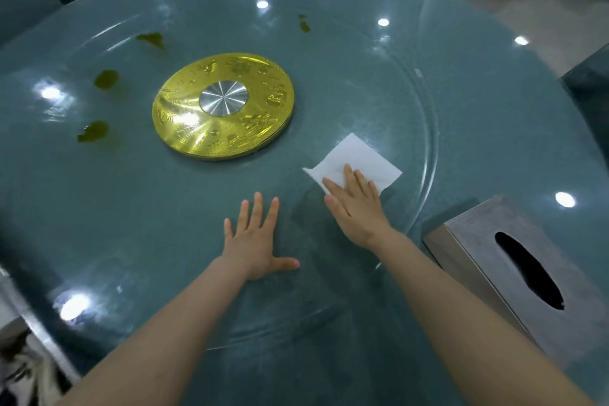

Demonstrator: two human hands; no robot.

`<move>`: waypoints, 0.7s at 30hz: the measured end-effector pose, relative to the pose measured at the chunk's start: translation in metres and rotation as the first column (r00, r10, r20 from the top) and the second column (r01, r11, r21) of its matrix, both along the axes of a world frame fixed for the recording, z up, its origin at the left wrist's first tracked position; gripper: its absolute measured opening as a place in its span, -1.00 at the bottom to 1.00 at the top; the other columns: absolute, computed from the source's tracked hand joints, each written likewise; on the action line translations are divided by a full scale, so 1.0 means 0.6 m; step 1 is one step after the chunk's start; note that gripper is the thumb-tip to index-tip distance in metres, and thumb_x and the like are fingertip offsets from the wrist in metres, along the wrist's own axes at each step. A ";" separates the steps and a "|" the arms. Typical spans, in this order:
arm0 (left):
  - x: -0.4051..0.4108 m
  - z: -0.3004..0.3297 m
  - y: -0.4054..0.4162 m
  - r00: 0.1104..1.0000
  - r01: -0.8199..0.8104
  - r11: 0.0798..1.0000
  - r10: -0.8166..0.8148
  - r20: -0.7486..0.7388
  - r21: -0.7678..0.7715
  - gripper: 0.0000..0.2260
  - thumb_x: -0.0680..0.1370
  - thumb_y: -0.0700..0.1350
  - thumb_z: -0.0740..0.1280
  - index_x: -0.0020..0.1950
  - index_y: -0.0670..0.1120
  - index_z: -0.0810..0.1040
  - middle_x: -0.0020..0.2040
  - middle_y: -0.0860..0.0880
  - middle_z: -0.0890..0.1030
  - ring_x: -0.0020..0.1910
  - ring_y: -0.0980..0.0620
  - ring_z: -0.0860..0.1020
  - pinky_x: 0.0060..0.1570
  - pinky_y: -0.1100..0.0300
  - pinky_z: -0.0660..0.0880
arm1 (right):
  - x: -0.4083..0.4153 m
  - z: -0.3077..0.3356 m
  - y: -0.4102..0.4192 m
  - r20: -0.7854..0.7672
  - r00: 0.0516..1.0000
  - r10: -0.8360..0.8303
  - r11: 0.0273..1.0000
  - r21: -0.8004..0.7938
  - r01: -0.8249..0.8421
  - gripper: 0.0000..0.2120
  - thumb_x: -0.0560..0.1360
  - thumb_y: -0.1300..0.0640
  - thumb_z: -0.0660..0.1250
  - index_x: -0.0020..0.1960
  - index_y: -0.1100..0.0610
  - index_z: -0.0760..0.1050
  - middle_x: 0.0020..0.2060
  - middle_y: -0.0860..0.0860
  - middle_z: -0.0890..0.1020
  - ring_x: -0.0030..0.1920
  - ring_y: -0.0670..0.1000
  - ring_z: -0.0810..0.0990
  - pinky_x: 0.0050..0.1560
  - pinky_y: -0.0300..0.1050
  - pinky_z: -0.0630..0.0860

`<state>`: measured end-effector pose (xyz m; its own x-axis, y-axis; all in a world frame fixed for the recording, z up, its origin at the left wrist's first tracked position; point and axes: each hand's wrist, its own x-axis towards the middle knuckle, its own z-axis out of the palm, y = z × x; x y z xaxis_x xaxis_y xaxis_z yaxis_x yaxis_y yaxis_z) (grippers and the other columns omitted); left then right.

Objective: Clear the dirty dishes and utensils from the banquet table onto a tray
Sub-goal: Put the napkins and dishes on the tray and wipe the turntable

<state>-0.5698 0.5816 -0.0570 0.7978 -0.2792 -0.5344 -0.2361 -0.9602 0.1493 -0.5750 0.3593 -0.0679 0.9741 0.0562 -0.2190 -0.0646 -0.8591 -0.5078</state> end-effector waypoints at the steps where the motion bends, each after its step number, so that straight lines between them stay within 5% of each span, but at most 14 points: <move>1: 0.000 0.000 0.001 1.000 -0.004 1.000 0.004 0.001 -0.002 0.13 0.29 0.43 0.33 0.47 0.11 -0.45 0.48 -0.03 -0.48 0.48 -0.12 -0.40 0.41 -0.24 -0.23 | -0.004 0.003 0.003 -0.006 1.000 0.011 0.999 0.044 -0.010 -0.52 0.62 -0.16 -0.17 0.50 -0.14 0.12 0.54 0.01 -0.15 0.51 0.00 -0.26 0.43 -0.04 -0.35; 3: 0.000 0.002 0.002 1.000 -0.006 1.000 0.006 0.005 -0.008 0.13 0.29 0.42 0.34 0.47 0.12 -0.45 0.48 -0.03 -0.48 0.48 -0.11 -0.41 0.41 -0.24 -0.24 | -0.009 0.005 0.005 0.008 1.000 0.028 0.998 0.049 -0.028 -0.56 0.63 -0.12 -0.15 0.46 -0.15 0.23 0.55 -0.03 -0.04 0.52 0.00 -0.16 0.45 -0.06 -0.26; 6: -0.002 0.003 0.003 1.000 -0.006 1.000 0.006 0.003 -0.023 0.12 0.30 0.41 0.35 0.47 0.13 -0.44 0.47 -0.02 -0.48 0.47 -0.10 -0.41 0.41 -0.23 -0.25 | -0.004 0.003 0.005 0.095 0.993 0.064 0.986 -0.160 -0.048 -0.62 0.60 -0.05 0.07 0.42 -0.14 0.27 0.49 -0.02 0.14 0.45 0.09 0.07 0.41 0.00 0.02; 12: -0.006 0.000 0.010 1.000 -0.002 1.000 0.002 0.007 -0.023 0.11 0.30 0.42 0.34 0.46 0.14 -0.45 0.47 -0.01 -0.49 0.47 -0.09 -0.42 0.41 -0.22 -0.26 | 0.019 0.006 -0.005 0.171 0.984 0.052 0.943 -0.332 0.008 -0.54 0.50 -0.18 0.24 0.32 0.00 0.35 0.15 0.11 0.33 0.05 0.13 0.32 0.06 -0.05 0.40; 16: -0.004 -0.003 0.010 1.000 -0.002 1.000 0.002 0.009 -0.028 0.12 0.29 0.44 0.33 0.46 0.14 -0.45 0.47 -0.01 -0.49 0.47 -0.09 -0.43 0.40 -0.23 -0.28 | 0.032 0.003 0.001 0.198 0.980 -0.001 0.930 -0.359 0.073 -0.64 0.58 -0.10 0.16 0.23 0.13 0.37 0.07 0.14 0.37 -0.03 0.12 0.35 -0.22 -0.08 0.32; 21: -0.001 -0.005 0.008 1.000 0.000 1.000 0.000 0.004 -0.024 0.12 0.29 0.44 0.33 0.46 0.14 -0.45 0.47 -0.01 -0.49 0.47 -0.09 -0.43 0.39 -0.23 -0.29 | 0.034 0.002 0.008 0.181 0.983 0.008 0.903 -0.424 0.071 -0.69 0.63 -0.01 0.05 0.16 0.21 0.36 0.07 0.13 0.44 -0.12 0.11 0.38 -0.26 -0.07 0.27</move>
